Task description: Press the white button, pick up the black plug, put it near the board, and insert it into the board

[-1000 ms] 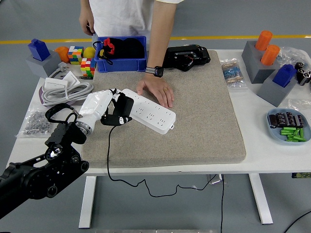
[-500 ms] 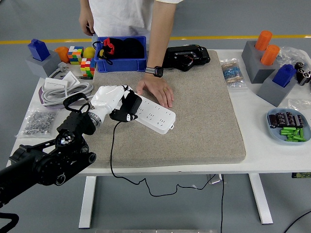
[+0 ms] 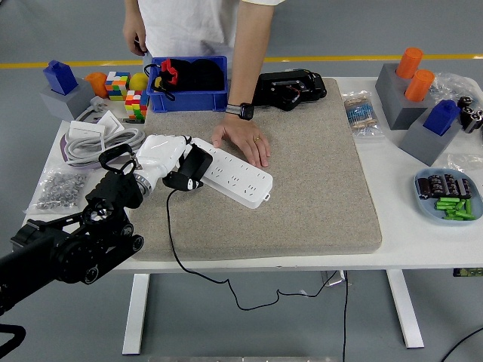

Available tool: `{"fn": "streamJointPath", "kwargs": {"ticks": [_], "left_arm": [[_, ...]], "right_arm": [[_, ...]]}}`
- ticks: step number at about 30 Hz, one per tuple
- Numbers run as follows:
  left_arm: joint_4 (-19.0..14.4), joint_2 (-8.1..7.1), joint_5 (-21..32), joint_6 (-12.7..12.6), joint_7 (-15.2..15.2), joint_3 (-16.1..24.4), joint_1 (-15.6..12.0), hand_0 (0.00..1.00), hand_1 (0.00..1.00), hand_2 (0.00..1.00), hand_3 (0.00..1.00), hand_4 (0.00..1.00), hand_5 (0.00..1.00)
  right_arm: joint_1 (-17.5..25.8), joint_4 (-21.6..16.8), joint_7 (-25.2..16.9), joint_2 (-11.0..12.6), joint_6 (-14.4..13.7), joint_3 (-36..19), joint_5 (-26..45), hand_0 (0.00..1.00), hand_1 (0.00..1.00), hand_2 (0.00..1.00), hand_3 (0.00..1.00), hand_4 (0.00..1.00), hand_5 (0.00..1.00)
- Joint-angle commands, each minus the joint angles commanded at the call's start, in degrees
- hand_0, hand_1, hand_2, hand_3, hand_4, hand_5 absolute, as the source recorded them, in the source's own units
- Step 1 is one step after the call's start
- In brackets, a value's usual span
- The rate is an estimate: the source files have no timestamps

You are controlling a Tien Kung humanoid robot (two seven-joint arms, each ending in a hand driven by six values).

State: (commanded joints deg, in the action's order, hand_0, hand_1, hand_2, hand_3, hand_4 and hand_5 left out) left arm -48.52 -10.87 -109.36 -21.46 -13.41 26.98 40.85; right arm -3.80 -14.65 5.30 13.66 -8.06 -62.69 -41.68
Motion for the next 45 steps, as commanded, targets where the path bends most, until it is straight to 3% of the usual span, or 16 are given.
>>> {"fn": "streamJointPath", "kwargs": {"ticks": [31, 45], "left_arm": [[1.0, 0.57, 0.6, 0.7, -2.4, -0.7, 0.0, 0.082, 0.17, 0.264, 0.431, 0.16, 0.002], [1.6, 0.8, -1.0, 1.6, -6.3, -0.5, 0.8, 0.079, 0.163, 0.259, 0.424, 0.098, 0.002]], "right_arm": [[0.3, 0.0, 0.0, 0.0, 0.0, 0.1, 0.1, 0.642, 0.555, 0.53, 0.539, 0.641, 0.319], [0.3, 0.0, 0.0, -0.1, 0.0, 0.0, 0.2, 0.642, 0.555, 0.53, 0.54, 0.64, 0.315]]}}
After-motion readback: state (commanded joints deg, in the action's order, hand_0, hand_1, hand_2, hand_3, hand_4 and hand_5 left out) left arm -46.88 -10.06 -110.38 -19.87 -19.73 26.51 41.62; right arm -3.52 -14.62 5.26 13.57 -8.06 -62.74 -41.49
